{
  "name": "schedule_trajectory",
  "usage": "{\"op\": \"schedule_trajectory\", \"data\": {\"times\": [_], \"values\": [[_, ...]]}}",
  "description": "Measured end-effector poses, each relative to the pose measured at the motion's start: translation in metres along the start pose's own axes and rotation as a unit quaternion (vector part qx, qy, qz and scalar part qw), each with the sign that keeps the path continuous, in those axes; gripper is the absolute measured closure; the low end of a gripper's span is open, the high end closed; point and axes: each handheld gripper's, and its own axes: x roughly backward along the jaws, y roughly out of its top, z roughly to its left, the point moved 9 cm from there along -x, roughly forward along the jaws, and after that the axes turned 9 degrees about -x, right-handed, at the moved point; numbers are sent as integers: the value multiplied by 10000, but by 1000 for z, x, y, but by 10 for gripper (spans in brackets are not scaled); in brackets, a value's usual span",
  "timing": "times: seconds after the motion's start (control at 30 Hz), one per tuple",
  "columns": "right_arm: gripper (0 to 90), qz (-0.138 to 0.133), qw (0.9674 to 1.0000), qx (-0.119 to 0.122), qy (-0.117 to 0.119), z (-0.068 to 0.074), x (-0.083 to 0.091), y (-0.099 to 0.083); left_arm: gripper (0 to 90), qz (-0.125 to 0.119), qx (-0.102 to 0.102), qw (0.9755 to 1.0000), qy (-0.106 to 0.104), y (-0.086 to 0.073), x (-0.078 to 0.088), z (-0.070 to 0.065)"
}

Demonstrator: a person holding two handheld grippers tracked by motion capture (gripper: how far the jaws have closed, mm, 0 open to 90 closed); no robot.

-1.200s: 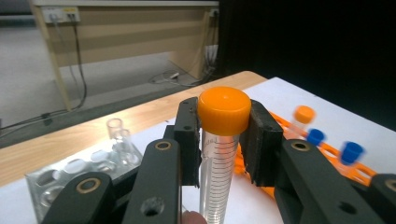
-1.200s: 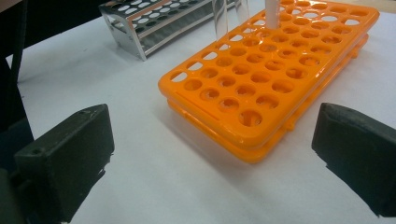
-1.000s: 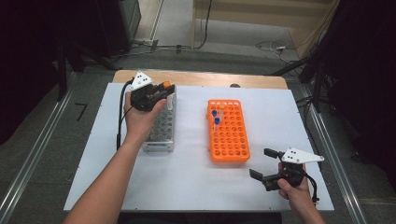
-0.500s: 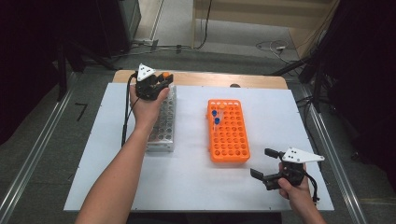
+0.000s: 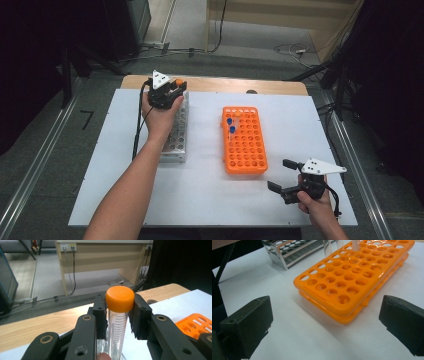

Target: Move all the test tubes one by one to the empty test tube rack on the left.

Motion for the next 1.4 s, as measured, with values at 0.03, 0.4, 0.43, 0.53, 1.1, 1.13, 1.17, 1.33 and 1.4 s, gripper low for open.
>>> {"op": "schedule_trajectory", "data": {"times": [0.03,0.4,0.43,0.53,1.1,1.13,1.17,1.33,1.4], "values": [[0,-9,10000,-37,20,0,1,0,695,91,-12,10000,21,-3,-1,0],[0,3,10000,2,22,0,-1,0,527,496,-80,9987,-7,-15,-5,-6],[0,6,10000,-8,17,0,-1,0,471,531,-22,9986,-64,-15,-4,-7],[0,7,10000,-11,20,0,-1,0,337,454,182,9987,-164,-14,3,-6],[0,-110,9999,-109,0,-2,-6,12,0,271,424,9919,-1168,-17,70,-42],[0,-104,9999,-118,-5,-2,-7,13,0,289,370,9917,-1194,-19,73,-45],[0,-122,9999,-110,-1,-2,-8,15,0,279,350,9915,-1221,-20,77,-48],[0,-133,9998,-142,-33,-3,-12,24,0,152,324,9891,-1431,-21,95,-63],[0,-130,9998,-143,-92,-5,-16,29,0,140,297,9887,-1465,-23,102,-68]]}}
